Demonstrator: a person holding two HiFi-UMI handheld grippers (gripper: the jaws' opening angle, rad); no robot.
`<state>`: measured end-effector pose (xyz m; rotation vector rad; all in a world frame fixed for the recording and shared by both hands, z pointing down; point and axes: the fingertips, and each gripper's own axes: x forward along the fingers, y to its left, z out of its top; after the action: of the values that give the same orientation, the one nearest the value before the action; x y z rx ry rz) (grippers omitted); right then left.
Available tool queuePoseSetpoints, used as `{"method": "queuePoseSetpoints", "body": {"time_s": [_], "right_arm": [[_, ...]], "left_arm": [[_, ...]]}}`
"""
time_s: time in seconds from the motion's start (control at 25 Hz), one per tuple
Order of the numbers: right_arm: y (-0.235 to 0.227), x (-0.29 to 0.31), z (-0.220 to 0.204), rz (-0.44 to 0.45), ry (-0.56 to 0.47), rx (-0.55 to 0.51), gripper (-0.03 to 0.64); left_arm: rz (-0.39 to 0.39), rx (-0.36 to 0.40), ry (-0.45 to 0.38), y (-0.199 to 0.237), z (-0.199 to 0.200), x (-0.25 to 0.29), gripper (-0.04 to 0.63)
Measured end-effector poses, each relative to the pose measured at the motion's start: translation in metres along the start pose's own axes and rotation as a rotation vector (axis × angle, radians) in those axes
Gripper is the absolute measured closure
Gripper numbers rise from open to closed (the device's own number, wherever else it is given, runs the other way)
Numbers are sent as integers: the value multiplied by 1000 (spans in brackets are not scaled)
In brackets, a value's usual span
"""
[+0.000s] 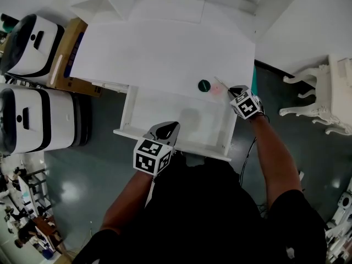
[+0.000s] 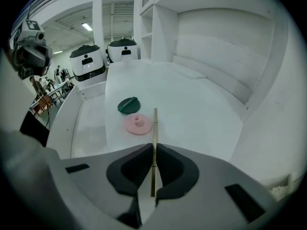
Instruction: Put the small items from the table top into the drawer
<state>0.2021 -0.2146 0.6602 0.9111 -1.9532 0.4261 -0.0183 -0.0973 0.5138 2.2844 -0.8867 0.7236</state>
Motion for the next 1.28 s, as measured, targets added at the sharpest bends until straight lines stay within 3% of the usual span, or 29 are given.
{"method": "queuePoseSetpoints", "body": {"time_s": [0.28,0.52,0.76,1.04,1.28], "right_arm": [[4,-20,6,-58,-33,-52,574],[23,-45,10,-99,-52,-193,574],[40,-65,14,-106,-87,-209,574],[81,-63,8,-51,-91,-230,574],[129,-35,-10,33,-32,-339,574]], "left_arm": [[-24,18,-8,-6,-1,-1,592],[-49,36,-13,-12,-3,-2,592],[-67,52,-13,-18,-5,-4,592],[-80,55,-11,-22,-11,-6,592],[-66,40,-2,-18,-16,-9,592]]}}
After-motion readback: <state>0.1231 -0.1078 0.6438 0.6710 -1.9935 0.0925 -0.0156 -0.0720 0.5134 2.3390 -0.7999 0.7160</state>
